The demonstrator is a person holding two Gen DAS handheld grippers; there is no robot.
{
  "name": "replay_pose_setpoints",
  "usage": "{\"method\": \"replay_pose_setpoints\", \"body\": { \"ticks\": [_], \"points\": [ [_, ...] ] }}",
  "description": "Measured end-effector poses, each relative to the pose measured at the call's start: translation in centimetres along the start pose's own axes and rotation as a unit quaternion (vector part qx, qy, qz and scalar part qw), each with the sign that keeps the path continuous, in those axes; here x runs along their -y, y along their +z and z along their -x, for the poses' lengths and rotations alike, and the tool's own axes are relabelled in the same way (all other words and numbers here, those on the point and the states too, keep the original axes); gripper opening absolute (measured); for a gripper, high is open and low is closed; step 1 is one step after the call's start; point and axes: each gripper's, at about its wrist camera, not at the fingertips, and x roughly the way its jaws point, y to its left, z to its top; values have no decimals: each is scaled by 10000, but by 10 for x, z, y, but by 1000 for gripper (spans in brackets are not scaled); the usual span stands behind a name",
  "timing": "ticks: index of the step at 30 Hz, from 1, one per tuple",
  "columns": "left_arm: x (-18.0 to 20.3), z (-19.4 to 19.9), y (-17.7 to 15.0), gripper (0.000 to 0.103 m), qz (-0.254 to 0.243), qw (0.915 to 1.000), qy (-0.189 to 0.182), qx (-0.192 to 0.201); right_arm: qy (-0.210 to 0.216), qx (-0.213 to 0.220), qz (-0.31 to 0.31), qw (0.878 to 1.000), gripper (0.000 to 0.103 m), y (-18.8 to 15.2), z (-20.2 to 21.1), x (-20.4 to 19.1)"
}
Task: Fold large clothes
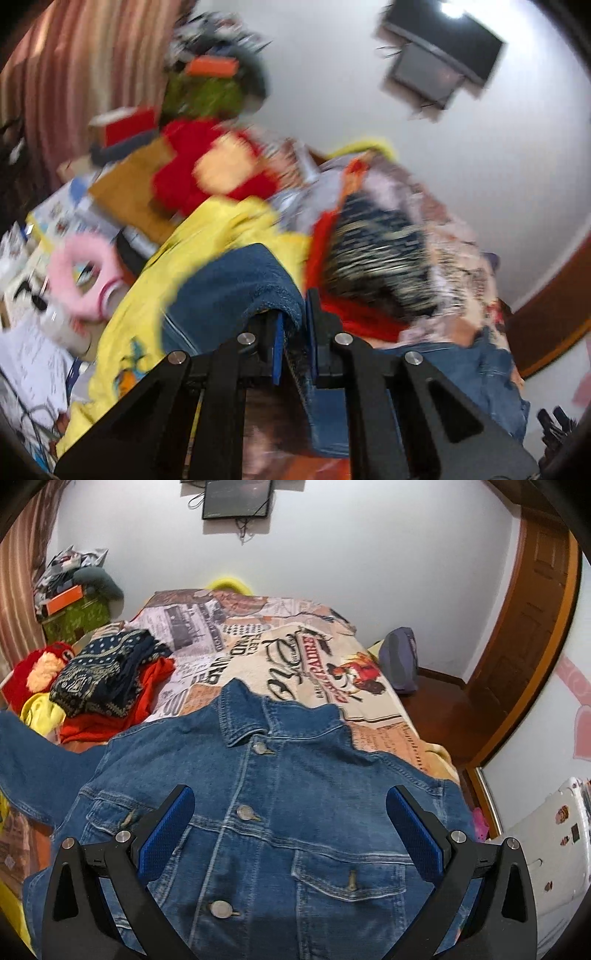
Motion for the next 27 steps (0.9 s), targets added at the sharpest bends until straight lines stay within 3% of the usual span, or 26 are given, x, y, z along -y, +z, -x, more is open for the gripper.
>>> {"method": "replay_pose_setpoints", "body": {
  "ticks": [6,11,14,20,27],
  "points": [
    [98,26,10,10,-698,9940,-813,233,9,157,-96,9998,103,-3,9,18],
    [181,40,1,10,-1201,9806,-1507,367,134,211,-320,9992,103,-3,11,33],
    [229,37,-13,10,-1499,9711,-1846,230,246,233,-491,9982,103,-4,13,43],
    [302,11,-72,10,-2060,9497,-2295,-543,281,215,-652,9972,103,-10,15,57],
    [354,-39,-156,10,-2710,9207,-2236,-1699,180,162,-723,9971,103,-20,18,75]
  ]
}}
